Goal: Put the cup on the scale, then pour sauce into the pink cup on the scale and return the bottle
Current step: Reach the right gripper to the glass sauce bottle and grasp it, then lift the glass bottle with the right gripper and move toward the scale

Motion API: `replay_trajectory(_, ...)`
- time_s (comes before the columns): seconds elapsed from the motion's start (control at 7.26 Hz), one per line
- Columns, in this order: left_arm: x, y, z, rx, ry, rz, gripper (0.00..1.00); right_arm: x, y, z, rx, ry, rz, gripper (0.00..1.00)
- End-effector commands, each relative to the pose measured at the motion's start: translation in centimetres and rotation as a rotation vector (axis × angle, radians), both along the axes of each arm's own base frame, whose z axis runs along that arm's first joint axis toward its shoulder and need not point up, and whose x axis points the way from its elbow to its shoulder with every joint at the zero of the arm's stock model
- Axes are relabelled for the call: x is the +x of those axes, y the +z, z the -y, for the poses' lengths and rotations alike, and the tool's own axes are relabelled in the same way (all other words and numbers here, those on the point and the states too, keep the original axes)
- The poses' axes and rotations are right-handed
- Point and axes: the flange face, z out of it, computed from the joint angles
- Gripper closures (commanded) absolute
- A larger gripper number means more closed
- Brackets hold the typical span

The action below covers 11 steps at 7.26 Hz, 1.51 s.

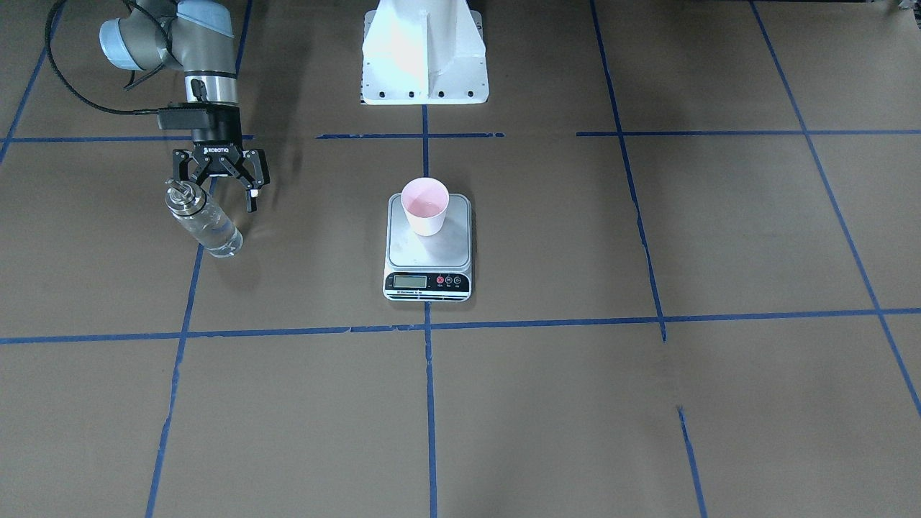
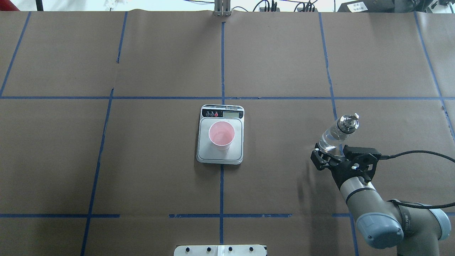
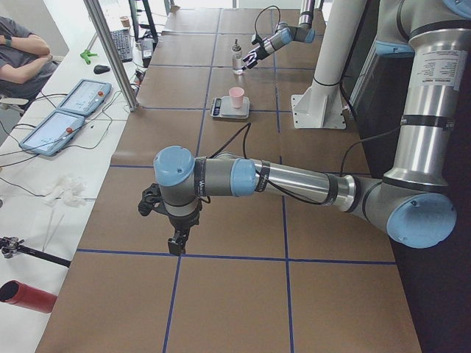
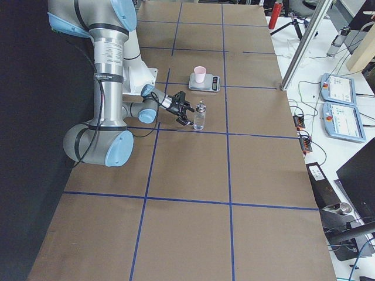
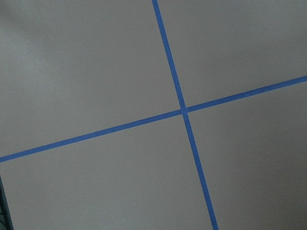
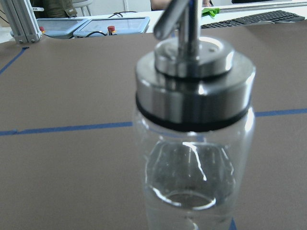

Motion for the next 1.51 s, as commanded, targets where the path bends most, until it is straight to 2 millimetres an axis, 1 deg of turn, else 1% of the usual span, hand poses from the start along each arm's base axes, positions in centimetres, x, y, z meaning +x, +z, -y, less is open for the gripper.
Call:
replay_trajectory(0.0,0.0,-0.1,0.0,0.002,0.001,0.000,0.00,1.1,-0.1,1.6,0.017,0.044,-0.013,0.00)
replay_trajectory(0.14,0.0,-0.1,0.0,0.002,0.001,0.000,0.00,1.3,-0.3,2.2,0.019,0.057,-0.010,0.00)
replay_trajectory(0.28,0.1,-0.1,0.0,0.002,0.002,0.000,0.00,1.5,-1.2,3.2,0.029,0.073,-0.003,0.00)
replay_trajectory(0.41,0.1,-0.2,0.0,0.004,0.002,0.000,0.00,1.4,-1.8,3.5,0.045,0.080,-0.008,0.00)
replay_trajectory(0.55,0.1,-0.2,0.0,0.004,0.002,0.000,0.00,1.5,-1.9,3.5,0.052,0.089,-0.010,0.00)
replay_trajectory(0.69,0.1,-0.2,0.0,0.004,0.002,0.000,0.00,1.6,-1.9,3.6,0.061,0.102,-0.015,0.08)
replay_trajectory(0.83,0.1,-0.2,0.0,0.004,0.002,0.000,0.00,1.7,-1.9,3.7,0.073,0.116,-0.018,0.61)
replay_trajectory(0.96,0.1,-0.2,0.0,0.004,0.002,0.000,0.00,1.9,-1.1,3.8,0.080,0.130,-0.039,1.00)
replay_trajectory(1.24,0.1,-0.4,0.0,0.005,0.002,0.001,0.00,2.2,-2.3,4.0,0.102,0.147,-0.028,1.00)
replay_trajectory(1.38,0.1,-0.4,0.0,0.005,0.002,0.001,0.00,2.7,-3.7,3.9,0.138,0.115,-0.078,1.00)
